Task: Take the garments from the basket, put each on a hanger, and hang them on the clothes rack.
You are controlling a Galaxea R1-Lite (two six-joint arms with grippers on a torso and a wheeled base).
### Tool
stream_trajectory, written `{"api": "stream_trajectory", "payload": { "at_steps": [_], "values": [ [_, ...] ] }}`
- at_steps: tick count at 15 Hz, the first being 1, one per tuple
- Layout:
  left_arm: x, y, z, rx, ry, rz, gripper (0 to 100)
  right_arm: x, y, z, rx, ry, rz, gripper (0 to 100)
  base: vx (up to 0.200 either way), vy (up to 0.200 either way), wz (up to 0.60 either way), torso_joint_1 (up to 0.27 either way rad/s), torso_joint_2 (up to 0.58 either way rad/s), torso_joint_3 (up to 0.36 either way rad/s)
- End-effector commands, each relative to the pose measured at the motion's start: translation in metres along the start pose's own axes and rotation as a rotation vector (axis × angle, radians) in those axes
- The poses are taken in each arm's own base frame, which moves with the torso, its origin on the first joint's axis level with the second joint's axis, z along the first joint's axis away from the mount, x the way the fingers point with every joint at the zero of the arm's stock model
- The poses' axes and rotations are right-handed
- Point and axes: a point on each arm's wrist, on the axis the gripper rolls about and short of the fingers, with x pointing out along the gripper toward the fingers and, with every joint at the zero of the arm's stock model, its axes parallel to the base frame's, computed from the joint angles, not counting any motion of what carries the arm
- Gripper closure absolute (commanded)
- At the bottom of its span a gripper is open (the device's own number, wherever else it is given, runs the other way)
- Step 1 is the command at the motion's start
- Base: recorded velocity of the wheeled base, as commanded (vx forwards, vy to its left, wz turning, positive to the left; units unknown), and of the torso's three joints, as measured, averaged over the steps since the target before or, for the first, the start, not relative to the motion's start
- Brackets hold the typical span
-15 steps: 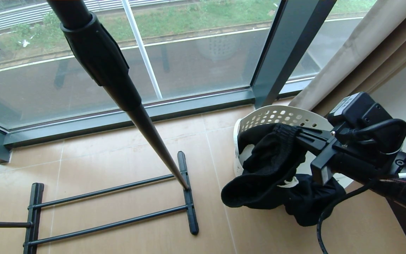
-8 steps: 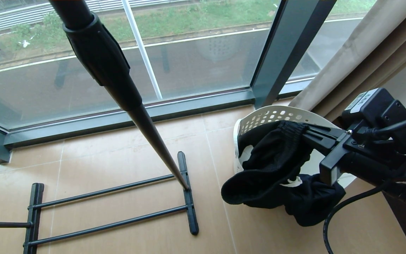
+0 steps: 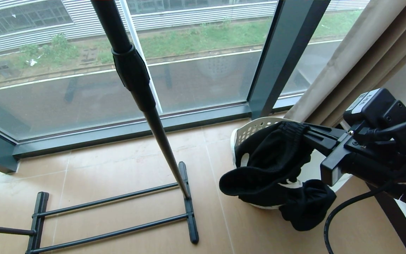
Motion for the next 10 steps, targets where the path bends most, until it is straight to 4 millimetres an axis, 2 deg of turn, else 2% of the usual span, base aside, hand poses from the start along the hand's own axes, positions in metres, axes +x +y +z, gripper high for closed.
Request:
{"api": "stream_trajectory", "payload": {
  "at_steps": [1,4,10],
  "values": [
    [0.0001,0.0,0.0,0.0,0.0,0.0,0,0.0014,0.0005,-0.0012,-0.001,0.007,0.001,100,0.0,0.0,0.0,0.007,0.0,0.193],
    [0.0001,0.0,0.0,0.0,0.0,0.0,0,0.0008,0.0,-0.0004,-0.001,0.004,0.0,100,0.0,0.0,0.0,0.027,-0.14,0.077],
    [0.0001,0.0,0.0,0.0,0.0,0.002,0,0.0021,0.0012,-0.0024,-0.002,0.014,0.005,100,0.0,0.0,0.0,0.106,-0.43,-0.122]
  ]
}}
